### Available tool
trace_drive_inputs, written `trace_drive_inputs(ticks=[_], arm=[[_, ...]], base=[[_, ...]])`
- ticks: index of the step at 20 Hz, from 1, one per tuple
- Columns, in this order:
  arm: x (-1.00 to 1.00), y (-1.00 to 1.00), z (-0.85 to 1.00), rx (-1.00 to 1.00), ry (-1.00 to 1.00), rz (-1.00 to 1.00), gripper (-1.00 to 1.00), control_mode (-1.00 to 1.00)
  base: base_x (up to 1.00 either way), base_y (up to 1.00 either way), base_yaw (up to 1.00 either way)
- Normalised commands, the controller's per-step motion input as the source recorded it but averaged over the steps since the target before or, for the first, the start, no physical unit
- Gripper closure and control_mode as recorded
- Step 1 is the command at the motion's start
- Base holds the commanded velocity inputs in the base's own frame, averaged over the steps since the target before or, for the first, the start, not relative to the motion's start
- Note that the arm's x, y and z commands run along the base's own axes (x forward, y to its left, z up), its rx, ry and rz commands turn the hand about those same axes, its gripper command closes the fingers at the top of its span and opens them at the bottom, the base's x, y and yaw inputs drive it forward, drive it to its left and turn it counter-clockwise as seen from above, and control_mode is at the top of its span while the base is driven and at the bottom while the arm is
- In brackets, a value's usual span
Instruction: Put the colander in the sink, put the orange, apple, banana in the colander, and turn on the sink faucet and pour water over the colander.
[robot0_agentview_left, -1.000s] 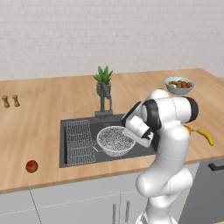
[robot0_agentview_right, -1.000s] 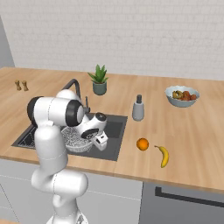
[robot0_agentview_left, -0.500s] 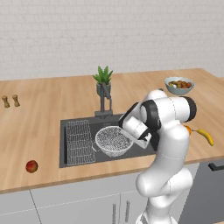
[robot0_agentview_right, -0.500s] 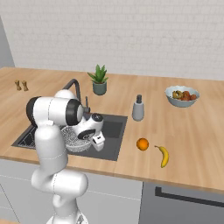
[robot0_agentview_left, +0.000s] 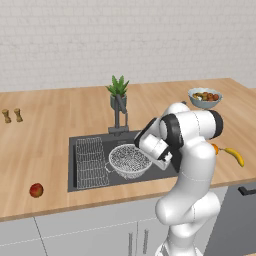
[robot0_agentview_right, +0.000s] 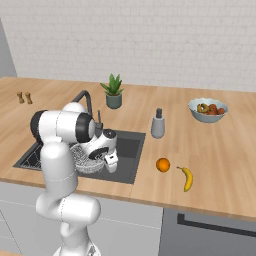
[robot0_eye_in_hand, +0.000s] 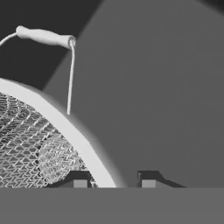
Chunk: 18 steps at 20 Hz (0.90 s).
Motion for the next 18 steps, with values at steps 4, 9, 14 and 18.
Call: trace_drive_inputs(ticks=[4,9,14,18], arm=[[0.0,0.0,-0.11,0.0,0.0,0.0,1.0,-1.0],[0.0,0.0,0.0,0.0,0.0,0.0,-1.0,-1.0],[0.0,0.0,0.0,0.0,0.0,0.0,-1.0,-1.0],[0.0,0.0,0.05,0.0,0.0,0.0,-1.0,-1.0]], base=[[0.0,0.0,0.0],[0.0,0.0,0.0],[0.0,0.0,0.0],[0.0,0.0,0.0]])
